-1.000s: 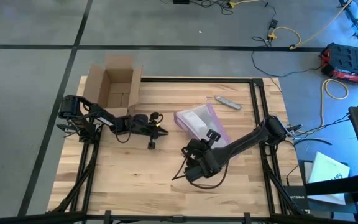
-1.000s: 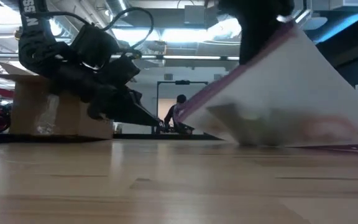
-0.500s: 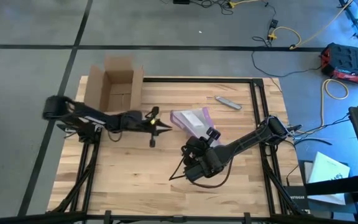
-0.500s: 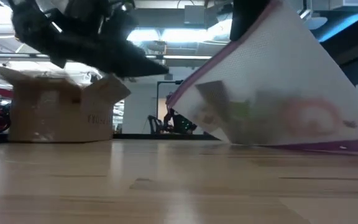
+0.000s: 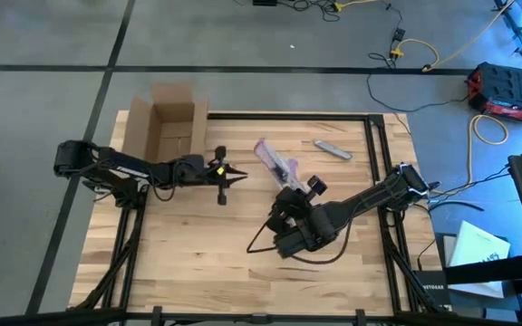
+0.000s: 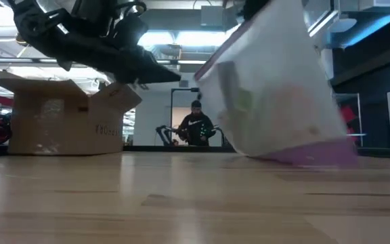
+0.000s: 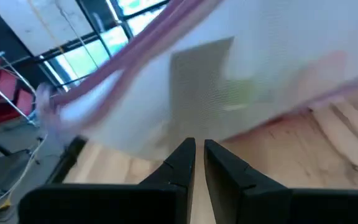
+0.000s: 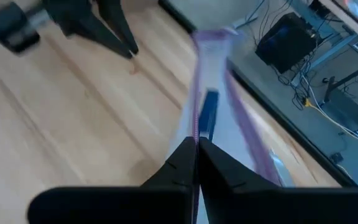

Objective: Unpack boxes
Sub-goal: Close the zip bag

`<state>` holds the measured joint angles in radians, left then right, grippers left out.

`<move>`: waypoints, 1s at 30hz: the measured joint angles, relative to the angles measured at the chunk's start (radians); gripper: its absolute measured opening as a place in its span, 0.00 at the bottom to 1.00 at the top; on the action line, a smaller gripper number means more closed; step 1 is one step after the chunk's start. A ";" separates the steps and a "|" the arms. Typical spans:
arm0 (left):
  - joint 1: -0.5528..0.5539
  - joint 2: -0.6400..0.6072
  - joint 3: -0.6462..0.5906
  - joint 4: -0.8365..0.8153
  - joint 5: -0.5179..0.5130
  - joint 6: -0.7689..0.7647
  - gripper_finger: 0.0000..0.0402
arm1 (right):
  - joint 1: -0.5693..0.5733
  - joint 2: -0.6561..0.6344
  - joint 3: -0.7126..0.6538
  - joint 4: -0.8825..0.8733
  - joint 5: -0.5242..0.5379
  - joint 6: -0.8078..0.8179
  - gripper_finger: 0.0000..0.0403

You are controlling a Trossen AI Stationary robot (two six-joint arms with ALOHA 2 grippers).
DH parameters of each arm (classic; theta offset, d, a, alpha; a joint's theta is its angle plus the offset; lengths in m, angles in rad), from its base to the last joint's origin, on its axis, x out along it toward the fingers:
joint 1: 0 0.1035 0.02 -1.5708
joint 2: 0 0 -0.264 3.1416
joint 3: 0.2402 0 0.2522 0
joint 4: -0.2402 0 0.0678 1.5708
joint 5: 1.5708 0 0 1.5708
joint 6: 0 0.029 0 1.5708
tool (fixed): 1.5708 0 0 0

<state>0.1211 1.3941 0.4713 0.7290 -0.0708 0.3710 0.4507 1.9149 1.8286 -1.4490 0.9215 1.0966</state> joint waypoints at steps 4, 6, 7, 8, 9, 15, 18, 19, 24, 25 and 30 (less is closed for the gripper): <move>0.021 0.000 0.000 0.129 -0.004 0.000 0.05 | 0.000 -0.012 0.000 0.054 0.031 0.000 0.00; 0.024 0.000 0.002 0.202 -0.003 -0.001 0.05 | 0.000 -0.013 0.000 0.083 0.039 -0.001 0.00; 0.024 0.000 0.010 0.219 -0.003 -0.009 0.05 | 0.000 -0.014 0.000 0.093 0.040 -0.004 0.00; 0.023 0.000 0.016 0.221 -0.003 -0.032 0.05 | 0.000 -0.014 0.000 0.100 0.040 -0.010 0.00; 0.023 0.000 0.022 0.213 -0.002 -0.069 0.05 | 0.000 -0.014 0.000 0.107 0.040 -0.023 0.00; 0.014 0.000 0.038 0.069 -0.001 -0.285 0.05 | 0.000 -0.014 -0.007 0.136 0.041 -0.054 0.00; -0.013 0.000 0.038 0.034 0.022 -0.377 0.05 | -0.006 -0.014 -0.007 0.142 0.040 -0.069 0.00; -0.026 0.000 0.038 0.028 0.053 -0.390 0.05 | -0.009 -0.014 -0.007 0.146 0.040 -0.082 0.00; -0.109 -0.094 0.037 -0.020 0.071 -0.400 0.03 | -0.045 -0.014 -0.007 0.154 0.036 -0.143 0.00; -0.119 -0.136 0.037 -0.050 0.063 -0.400 0.02 | -0.054 -0.014 -0.007 0.157 0.036 -0.161 0.00; -0.174 -0.320 0.037 -0.304 0.054 -0.377 0.02 | -0.104 -0.014 -0.007 0.211 0.019 -0.269 0.00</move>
<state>-0.0527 1.0743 0.5087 0.4246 -0.0170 -0.0061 0.3472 1.9007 1.8214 -1.2378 0.9401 0.8278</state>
